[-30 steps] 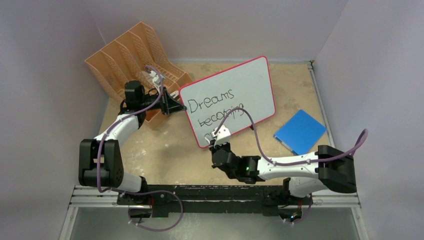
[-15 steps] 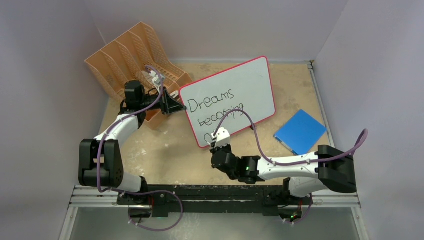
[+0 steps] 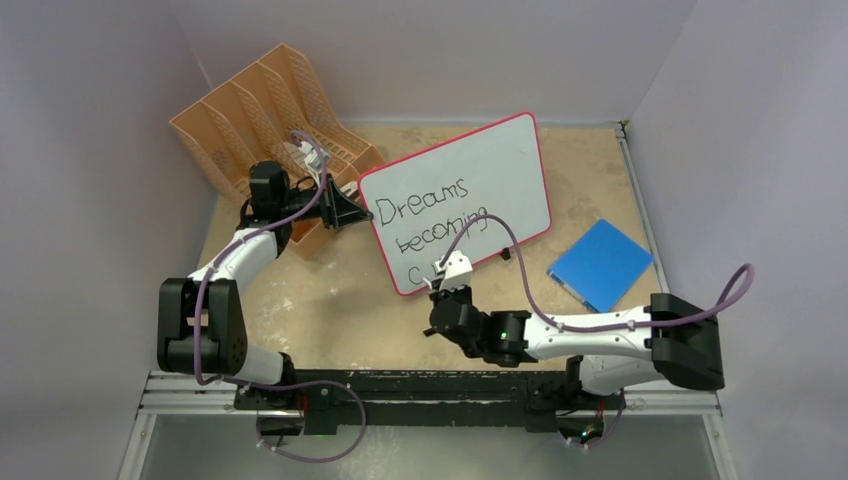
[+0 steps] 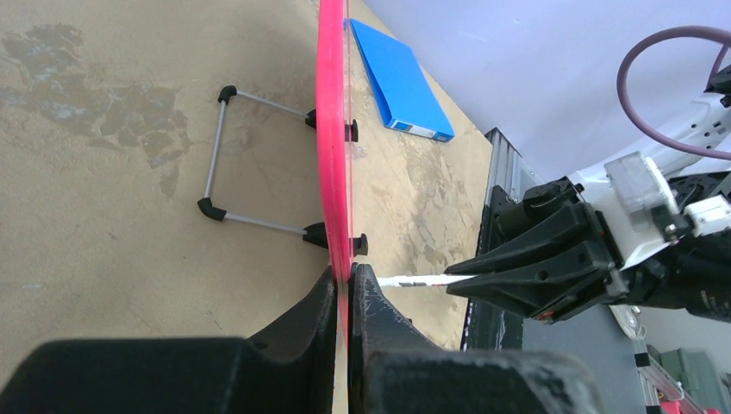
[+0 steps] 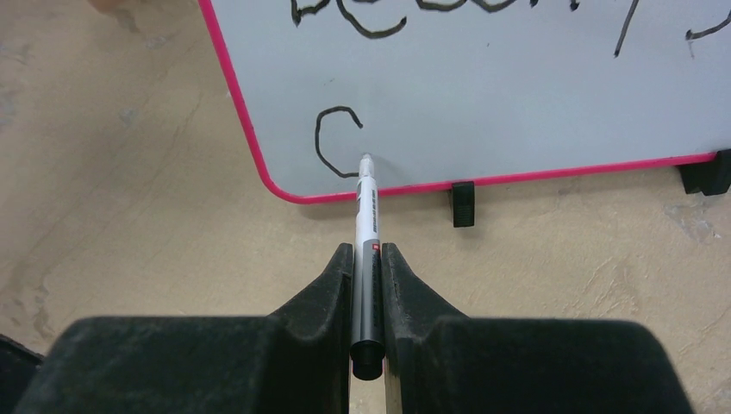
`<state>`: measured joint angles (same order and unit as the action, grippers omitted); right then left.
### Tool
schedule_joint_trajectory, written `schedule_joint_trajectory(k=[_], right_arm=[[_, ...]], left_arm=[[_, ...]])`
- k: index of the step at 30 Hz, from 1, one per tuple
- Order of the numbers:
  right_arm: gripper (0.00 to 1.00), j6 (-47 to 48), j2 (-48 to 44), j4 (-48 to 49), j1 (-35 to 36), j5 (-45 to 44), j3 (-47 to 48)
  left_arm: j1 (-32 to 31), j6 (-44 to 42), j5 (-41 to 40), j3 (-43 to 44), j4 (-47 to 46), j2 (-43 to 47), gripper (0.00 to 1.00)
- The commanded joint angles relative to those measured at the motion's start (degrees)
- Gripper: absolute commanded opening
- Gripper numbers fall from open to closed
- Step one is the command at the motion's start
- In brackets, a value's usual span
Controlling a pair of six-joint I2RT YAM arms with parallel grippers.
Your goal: Write a sentence on the whiteboard
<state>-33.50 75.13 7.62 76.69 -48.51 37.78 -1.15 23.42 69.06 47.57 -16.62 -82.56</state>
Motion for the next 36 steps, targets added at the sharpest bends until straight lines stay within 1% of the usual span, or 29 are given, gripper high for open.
schedule_joint_trajectory(k=[1,5,11,17,24,36], right_arm=[[0.00,1.7,-5.7,4.7,-0.3,-0.8,-1.1],[0.00,3.9,-7.2,5.5,-0.6,-1.0,-0.8],[0.00,5.3,-7.1,7.4,-3.8,-0.9,-0.5],[0.00,7.8,-6.9,9.8,-5.7,1.1,-0.2],[0.00,8.9,-6.1,11.2,-5.8,3.2,0.0],[0.00,9.2,-4.5,11.0,-6.0,3.3,0.8]], left_arm=[[0.5,-0.7,-0.9,1.2,-2.2,1.2,0.00],[0.5,-0.8,-1.0,1.3,-2.2,1.2,0.00],[0.6,-0.8,-1.0,1.2,-2.2,1.2,0.00],[0.5,-0.8,-0.9,1.3,-2.2,1.0,0.00],[0.5,-0.7,-0.9,1.2,-2.2,1.0,0.00],[0.5,-0.7,-0.8,1.2,-2.2,1.0,0.00]])
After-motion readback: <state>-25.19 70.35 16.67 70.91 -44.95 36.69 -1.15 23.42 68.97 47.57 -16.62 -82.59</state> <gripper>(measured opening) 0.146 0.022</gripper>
